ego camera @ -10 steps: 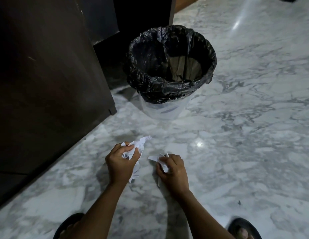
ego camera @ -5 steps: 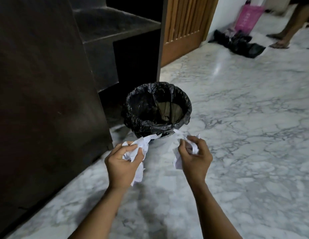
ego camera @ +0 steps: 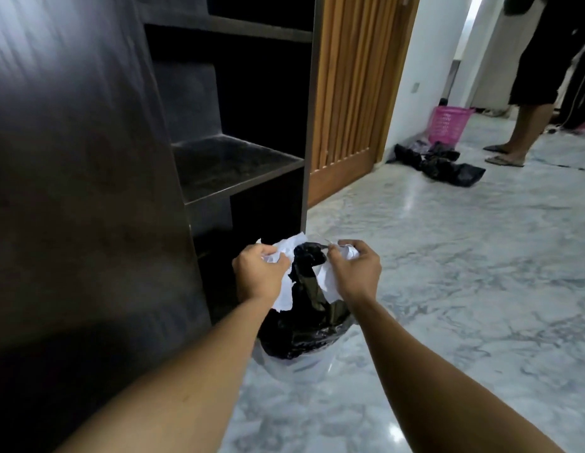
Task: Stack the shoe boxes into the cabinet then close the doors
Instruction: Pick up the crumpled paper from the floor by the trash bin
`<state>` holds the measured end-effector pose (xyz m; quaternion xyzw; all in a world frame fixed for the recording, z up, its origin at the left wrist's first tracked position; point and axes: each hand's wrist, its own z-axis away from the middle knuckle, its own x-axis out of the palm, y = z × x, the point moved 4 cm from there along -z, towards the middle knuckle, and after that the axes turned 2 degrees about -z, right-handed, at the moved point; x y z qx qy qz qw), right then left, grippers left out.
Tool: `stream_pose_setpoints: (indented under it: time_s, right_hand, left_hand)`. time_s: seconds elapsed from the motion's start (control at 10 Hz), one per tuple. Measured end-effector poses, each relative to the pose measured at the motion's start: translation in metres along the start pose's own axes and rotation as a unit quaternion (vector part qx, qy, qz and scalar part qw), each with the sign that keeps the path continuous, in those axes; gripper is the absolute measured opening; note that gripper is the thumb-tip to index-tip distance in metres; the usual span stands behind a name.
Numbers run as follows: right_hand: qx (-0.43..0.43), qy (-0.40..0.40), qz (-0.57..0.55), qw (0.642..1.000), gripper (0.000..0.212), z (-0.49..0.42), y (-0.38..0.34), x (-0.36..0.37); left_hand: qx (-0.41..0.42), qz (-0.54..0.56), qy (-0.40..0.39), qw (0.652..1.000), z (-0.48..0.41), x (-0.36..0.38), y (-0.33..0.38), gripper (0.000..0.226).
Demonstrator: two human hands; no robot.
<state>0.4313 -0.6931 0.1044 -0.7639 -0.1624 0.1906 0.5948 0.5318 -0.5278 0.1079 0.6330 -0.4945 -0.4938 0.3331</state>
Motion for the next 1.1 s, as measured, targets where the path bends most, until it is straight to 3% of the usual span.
stream_pose_setpoints:
  time_s: [0.2,0.4,0.6,0.8,0.9,1.1]
  right_hand:
    - [0.057,-0.006,0.071,0.996,0.030,-0.005,0.041,0.021]
    - [0.056,-0.070,0.055,0.994,0.024,-0.007,0.046,0.031]
    - [0.080,-0.108,0.026,0.991,0.064,-0.010,0.046,0.038]
    - [0.021,-0.152,0.119,0.981,0.045,-0.023,0.056,0.037]
    - [-0.003,-0.157,0.133,0.978,0.039,-0.023,0.046,0.032]
    - [-0.019,-0.161,0.115,0.980,0.028,-0.017,0.032,0.026]
  left_hand:
    - [-0.066,-0.022,-0.026,0.997,0.013,0.035,-0.033,0.023]
    - [-0.075,-0.033,-0.069,0.994,0.004,0.039,-0.049,0.025]
    - [-0.043,-0.039,-0.116,0.992,0.001,0.043,-0.045,0.031]
    - [-0.032,-0.031,-0.125,0.991,-0.004,0.038,-0.050,0.019]
    - [-0.026,-0.016,-0.125,0.992,-0.005,0.035,-0.049,0.007]
    - [-0.006,-0.023,-0.134,0.991,-0.008,0.031,-0.044,0.008]
